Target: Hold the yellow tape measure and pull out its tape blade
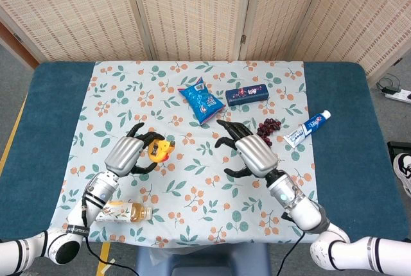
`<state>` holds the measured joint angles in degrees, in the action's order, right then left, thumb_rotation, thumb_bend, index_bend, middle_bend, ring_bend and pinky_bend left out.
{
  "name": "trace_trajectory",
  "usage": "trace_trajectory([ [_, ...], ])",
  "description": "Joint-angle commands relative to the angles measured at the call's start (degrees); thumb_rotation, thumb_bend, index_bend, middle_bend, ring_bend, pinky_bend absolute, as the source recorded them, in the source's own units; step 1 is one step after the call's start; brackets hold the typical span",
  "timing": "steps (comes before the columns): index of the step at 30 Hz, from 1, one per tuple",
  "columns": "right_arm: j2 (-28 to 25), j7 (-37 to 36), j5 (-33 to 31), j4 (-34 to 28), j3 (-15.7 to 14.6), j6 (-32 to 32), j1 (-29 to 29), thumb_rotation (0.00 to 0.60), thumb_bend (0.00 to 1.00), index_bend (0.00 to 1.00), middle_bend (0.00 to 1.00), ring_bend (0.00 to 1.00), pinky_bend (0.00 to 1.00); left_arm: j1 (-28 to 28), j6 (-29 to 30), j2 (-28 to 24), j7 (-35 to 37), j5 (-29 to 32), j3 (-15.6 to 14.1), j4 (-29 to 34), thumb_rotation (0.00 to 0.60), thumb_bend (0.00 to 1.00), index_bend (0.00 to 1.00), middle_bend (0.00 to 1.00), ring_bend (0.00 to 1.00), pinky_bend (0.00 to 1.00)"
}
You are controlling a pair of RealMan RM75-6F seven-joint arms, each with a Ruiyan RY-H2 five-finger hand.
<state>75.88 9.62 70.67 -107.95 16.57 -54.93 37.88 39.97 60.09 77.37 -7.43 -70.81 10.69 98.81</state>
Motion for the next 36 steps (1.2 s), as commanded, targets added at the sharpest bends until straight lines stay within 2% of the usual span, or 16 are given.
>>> trace_trajectory([
  [1, 2.54, 1.93, -3.01, 1.33, 0.96, 0.90, 2.11, 0.600, 0.24, 0.37, 0.04, 0.06, 0.07, 0.27, 0.71, 1.13, -1.75, 0.27, 0.23, 0.86, 0.600, 0.42, 0.55, 0.54, 0.43, 0.09],
  [16, 3.39, 2.78, -14.24, 1.22, 2.78, 4.44, 8.44, 0.600, 0.24, 0.38, 0.04, 0.10, 0.07, 1.54, 3.23, 6.59, -8.30, 0.38, 0.66, 1.36, 0.600, 0.42, 0.56, 0.54, 0.44, 0.09],
  [25, 3.65, 2.94, -17.41, 1.53, 2.47, 4.54, 10.78, 0.600, 0.24, 0.38, 0.05, 0.11, 0.07, 1.66, 4.27, 7.90, -10.37, 0.22, 0.68, 1.47, 0.600, 0.42, 0.56, 0.54, 0.44, 0.08],
  [36, 3.74, 2.45, -18.10, 1.76, 1.33, 4.13, 12.06, 0.600, 0.24, 0.40, 0.07, 0.13, 0.08, 2.27, 3.93, 8.92, -11.50, 0.42, 0.87, 1.71, 0.600, 0.42, 0.56, 0.54, 0.44, 0.08],
])
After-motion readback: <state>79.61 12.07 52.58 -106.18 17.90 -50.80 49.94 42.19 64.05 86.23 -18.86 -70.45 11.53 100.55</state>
